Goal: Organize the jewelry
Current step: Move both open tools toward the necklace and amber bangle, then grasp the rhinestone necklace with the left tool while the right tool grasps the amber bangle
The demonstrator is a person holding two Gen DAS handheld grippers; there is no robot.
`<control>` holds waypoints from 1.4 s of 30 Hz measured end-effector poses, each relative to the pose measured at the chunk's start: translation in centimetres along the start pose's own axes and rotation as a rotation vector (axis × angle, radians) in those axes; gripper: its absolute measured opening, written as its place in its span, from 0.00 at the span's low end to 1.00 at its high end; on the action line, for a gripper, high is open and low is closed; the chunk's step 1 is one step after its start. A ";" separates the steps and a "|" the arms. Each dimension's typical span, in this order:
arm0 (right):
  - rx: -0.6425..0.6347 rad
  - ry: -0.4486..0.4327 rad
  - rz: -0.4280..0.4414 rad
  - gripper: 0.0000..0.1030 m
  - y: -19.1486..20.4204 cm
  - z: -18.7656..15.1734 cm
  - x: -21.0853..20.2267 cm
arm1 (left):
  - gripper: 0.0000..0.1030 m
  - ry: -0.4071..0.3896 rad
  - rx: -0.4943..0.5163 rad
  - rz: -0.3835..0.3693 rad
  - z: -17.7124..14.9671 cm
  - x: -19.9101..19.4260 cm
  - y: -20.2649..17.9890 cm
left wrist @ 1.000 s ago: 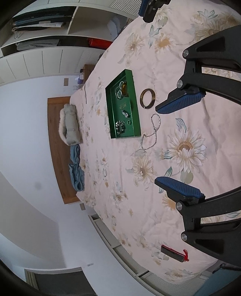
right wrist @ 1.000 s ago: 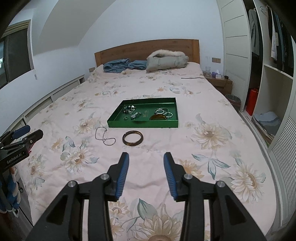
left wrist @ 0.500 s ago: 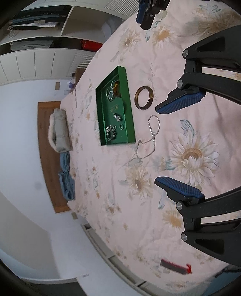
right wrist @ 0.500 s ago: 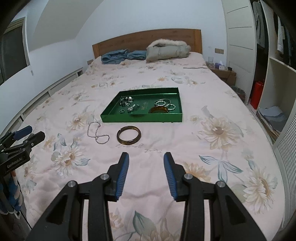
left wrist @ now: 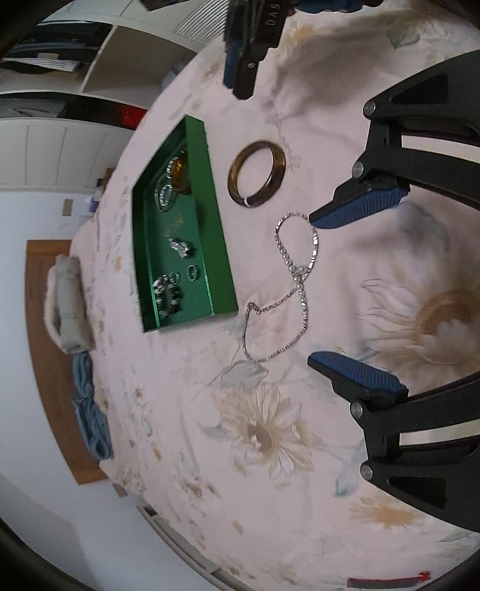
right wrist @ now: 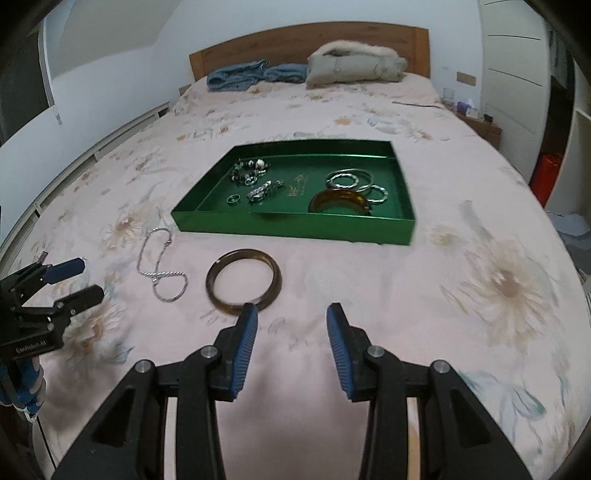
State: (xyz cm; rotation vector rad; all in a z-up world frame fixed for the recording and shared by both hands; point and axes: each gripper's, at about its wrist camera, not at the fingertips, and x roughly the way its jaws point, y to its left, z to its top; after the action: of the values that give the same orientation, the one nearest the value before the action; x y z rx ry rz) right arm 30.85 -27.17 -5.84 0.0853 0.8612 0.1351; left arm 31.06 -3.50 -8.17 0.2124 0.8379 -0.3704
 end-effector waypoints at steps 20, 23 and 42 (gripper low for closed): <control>-0.175 0.165 0.061 0.36 1.6 2.6 10.4 | 0.55 0.216 0.078 -0.048 1.0 9.2 0.5; -0.217 0.178 0.058 0.34 2.1 2.7 11.1 | 0.49 0.223 0.095 -0.054 1.1 9.7 0.2; -0.274 0.139 -0.007 0.08 3.4 2.1 10.2 | 0.04 0.153 0.135 0.001 0.7 8.0 -3.0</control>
State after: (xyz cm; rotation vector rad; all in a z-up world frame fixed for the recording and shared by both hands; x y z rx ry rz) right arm 38.75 -22.27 -11.65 -0.1853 0.9744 0.2531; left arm 35.25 -8.32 -13.83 0.3699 0.9641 -0.4144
